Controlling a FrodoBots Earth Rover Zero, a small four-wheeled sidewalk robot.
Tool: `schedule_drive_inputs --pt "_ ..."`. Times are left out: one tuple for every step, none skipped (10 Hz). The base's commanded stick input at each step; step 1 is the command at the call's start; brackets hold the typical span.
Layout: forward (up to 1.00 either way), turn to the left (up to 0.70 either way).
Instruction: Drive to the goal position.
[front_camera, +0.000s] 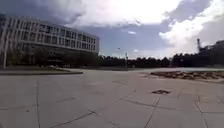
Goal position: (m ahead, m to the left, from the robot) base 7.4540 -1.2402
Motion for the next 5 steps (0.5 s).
schedule_drive_inputs --pt "0.5 0.01" --pt "0.5 0.01" --pt "0.5 0.01" --pt "0.5 0.01" --pt "0.5 0.01"
